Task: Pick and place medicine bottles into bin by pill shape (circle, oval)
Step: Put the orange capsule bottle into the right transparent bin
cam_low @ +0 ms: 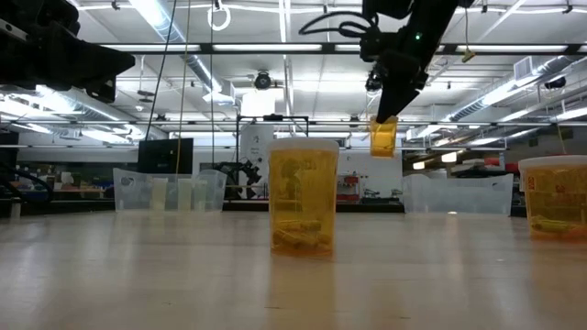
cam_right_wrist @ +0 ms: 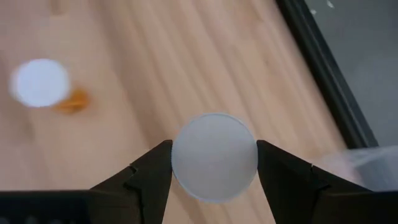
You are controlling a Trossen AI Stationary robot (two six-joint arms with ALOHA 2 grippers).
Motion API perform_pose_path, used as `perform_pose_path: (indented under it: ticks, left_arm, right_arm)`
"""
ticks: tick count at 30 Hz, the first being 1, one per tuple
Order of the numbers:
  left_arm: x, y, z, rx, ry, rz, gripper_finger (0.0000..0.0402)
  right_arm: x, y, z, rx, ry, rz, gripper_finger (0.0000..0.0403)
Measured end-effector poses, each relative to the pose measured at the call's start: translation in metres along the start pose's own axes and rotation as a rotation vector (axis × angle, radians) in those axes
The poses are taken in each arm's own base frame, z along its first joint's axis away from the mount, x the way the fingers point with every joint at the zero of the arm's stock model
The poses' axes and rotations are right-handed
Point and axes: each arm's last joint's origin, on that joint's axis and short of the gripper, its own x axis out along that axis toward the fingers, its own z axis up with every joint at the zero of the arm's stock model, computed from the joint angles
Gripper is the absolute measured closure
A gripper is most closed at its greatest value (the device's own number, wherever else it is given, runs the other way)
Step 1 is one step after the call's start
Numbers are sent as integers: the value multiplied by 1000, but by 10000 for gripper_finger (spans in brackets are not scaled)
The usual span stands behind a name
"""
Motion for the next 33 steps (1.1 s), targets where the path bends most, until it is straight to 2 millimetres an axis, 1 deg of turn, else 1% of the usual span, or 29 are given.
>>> perform_pose_path:
  ticks: [4, 8, 15, 22, 27, 33]
  left_arm:
    - [0, 0, 0, 0, 0, 0, 366]
    - [0, 0, 0, 0, 0, 0, 372]
    - [0, 0, 0, 0, 0, 0, 376]
    - [0, 0, 0, 0, 0, 0, 365]
    - [0, 0, 0, 0, 0, 0, 373]
    - [0, 0, 0, 0, 0, 0, 377]
  right_arm:
    - [3, -26, 1, 43, 18, -47, 178]
    - [7, -52, 0, 101, 32, -96, 178]
    - [14, -94, -4, 202, 68, -175, 178]
    - [16, -127, -12, 280, 97, -235, 178]
    - [18, -147, -18, 331, 116, -272, 178]
    - [17, -166, -26, 393, 132, -303, 178]
